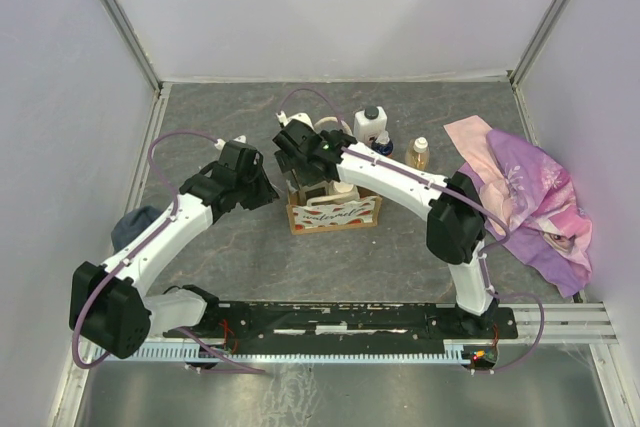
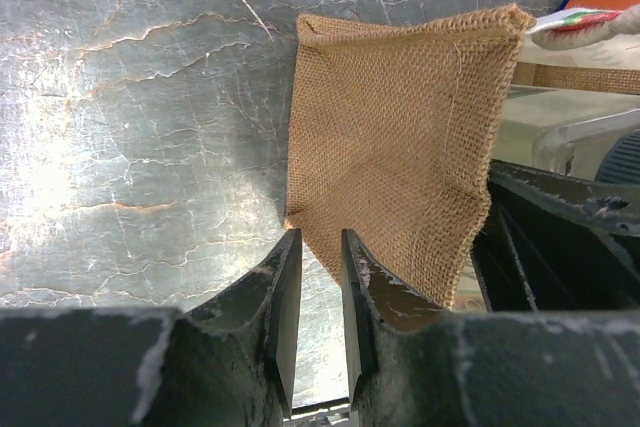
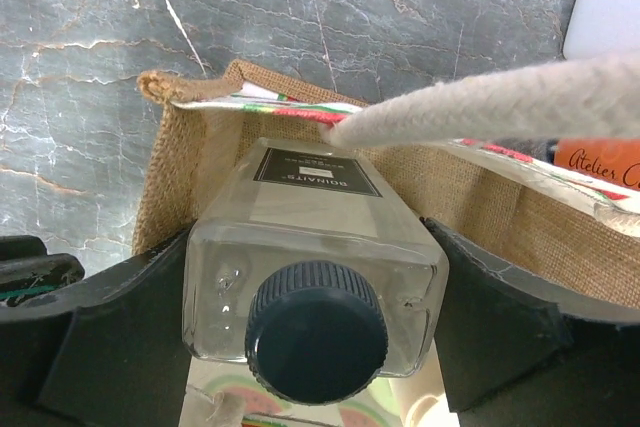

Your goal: Take the personal care products out of the canvas bag

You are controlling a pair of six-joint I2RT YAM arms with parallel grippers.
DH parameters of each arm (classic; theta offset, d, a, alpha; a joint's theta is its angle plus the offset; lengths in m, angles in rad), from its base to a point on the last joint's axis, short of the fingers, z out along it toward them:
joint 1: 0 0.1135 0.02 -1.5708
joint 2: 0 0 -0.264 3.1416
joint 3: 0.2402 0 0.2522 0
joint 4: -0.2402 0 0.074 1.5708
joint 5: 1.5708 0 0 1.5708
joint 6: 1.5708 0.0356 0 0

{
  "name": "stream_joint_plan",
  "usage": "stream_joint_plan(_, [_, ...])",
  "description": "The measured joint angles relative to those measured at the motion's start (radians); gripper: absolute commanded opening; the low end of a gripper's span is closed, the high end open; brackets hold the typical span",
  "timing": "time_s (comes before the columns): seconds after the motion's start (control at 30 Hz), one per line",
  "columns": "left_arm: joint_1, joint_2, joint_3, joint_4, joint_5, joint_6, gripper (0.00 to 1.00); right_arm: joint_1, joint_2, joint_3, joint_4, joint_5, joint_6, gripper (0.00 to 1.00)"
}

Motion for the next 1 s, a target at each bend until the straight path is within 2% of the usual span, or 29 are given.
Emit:
stream_joint_plan(0.13, [0.000,0.000,0.000,-0.002,0.000,0.002,0.29,-0.005,0.000,0.000,0.008,-0.003,0.007,0.69])
stream_joint_plan(0.33, [0.000,0.000,0.000,-0.003,0.000,0.004,0.29,-0.006,-0.003,0.027,-0.034,-0.003,-0.011,0.67])
stream_joint_plan(0.57, [0.000,0.002,0.000,-0.002,0.000,0.004,0.29,-0.040,-0.007,0.289,-0.166,-0.003,-0.070,0.67])
stream_joint_plan(0.77, [0.000,0.002,0.000,-0.003,-0.001,0.004,0.29,-0.128,-0.047,0.512,-0.213,-0.003,-0.116,0.68])
stream_joint_plan(1.0, [0.000,0.002,0.000,-0.003,-0.001,0.004,0.30,-0.312,-0.153,0.496,-0.211,0.027,-0.149,0.68])
